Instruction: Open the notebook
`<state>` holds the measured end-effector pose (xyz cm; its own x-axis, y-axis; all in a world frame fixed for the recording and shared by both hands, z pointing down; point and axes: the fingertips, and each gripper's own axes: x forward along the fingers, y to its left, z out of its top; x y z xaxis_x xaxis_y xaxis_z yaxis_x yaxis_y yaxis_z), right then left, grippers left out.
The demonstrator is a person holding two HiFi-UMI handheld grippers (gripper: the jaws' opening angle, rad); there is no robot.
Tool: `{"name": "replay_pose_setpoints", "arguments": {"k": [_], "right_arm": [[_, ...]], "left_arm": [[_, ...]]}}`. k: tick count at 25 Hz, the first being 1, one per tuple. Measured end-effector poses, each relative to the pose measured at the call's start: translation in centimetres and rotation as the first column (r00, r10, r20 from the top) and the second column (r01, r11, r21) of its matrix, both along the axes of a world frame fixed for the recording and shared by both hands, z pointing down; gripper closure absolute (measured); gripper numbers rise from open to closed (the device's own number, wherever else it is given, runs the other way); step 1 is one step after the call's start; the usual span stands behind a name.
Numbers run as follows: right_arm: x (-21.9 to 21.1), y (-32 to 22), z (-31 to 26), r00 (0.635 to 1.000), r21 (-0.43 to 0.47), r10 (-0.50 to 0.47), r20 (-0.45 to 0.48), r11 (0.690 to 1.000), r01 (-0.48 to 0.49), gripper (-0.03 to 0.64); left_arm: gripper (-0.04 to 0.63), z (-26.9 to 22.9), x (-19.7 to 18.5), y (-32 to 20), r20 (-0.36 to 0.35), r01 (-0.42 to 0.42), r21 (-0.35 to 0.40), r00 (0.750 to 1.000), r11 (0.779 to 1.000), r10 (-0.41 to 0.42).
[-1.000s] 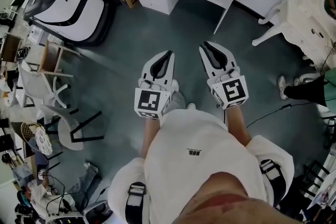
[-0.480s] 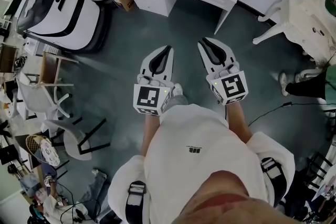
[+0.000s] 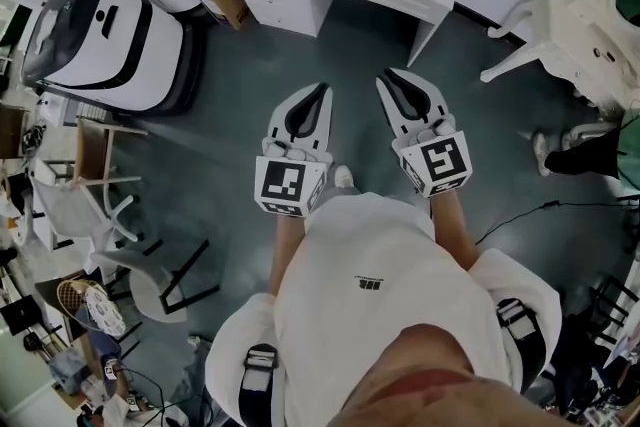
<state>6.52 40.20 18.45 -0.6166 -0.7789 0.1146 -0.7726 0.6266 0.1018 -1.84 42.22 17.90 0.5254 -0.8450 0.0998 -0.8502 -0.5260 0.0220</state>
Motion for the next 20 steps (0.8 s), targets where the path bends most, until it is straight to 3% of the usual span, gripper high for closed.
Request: {"name": "replay_pose_setpoints", "arguments": {"k": [20], "right_arm": [[-2.2, -8.2, 0.8, 0.999, -0.009, 0.049, -0.014, 0.999, -0.049, 0.586]], "left_arm": [[0.595, 0.8, -2.6, -8.8, -0.011, -0.035, -0.004, 0.999, 0.999, 0.035]]}}
